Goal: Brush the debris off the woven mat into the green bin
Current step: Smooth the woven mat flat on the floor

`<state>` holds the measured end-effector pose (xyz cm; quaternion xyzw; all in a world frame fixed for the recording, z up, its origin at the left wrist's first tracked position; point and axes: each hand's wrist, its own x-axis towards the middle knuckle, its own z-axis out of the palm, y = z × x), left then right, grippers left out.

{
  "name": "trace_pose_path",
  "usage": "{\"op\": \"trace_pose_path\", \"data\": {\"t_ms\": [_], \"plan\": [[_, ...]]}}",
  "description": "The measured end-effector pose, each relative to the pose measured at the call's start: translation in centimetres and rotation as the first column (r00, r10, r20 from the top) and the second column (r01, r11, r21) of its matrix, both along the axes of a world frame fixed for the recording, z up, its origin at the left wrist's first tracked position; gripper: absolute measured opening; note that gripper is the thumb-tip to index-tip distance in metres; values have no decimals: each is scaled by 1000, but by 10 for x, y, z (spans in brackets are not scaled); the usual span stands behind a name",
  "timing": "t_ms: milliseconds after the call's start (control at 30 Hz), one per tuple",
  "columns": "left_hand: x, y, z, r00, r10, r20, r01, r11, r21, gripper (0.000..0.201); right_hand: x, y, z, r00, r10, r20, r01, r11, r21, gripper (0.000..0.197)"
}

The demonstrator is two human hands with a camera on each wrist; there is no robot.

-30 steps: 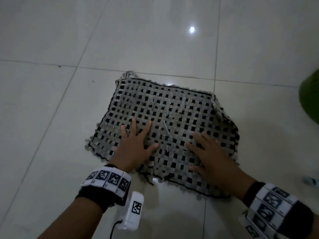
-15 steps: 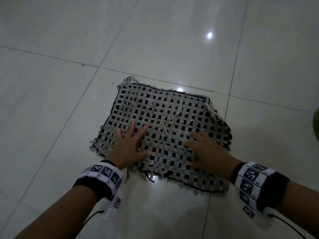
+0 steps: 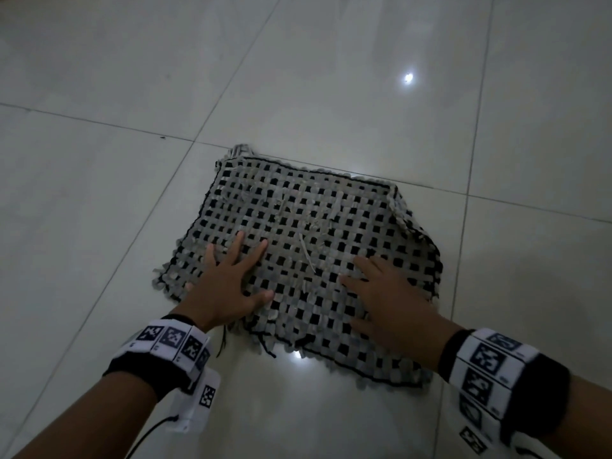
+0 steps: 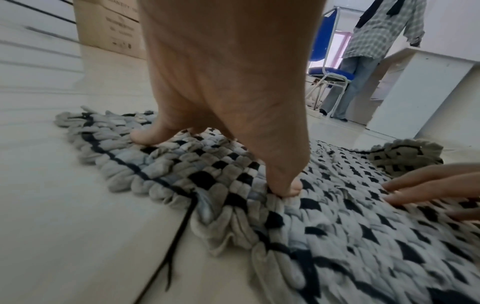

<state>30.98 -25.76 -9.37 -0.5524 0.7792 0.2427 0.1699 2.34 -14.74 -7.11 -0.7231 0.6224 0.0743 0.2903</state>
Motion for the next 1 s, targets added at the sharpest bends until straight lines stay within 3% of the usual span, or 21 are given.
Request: {"op": "trace_pose_path", "data": {"t_ms": [333,1000], "plan": [[-20,-28,-1,1000,5,-17,-4,1000,24,93,-15,-24,1,998,-53,17,53,999,-12,76],[-5,1,-2,1000,-2,4,2,1000,-11,95,-3,-4,0,1000,-27,7,27,999,-28,74]]}}
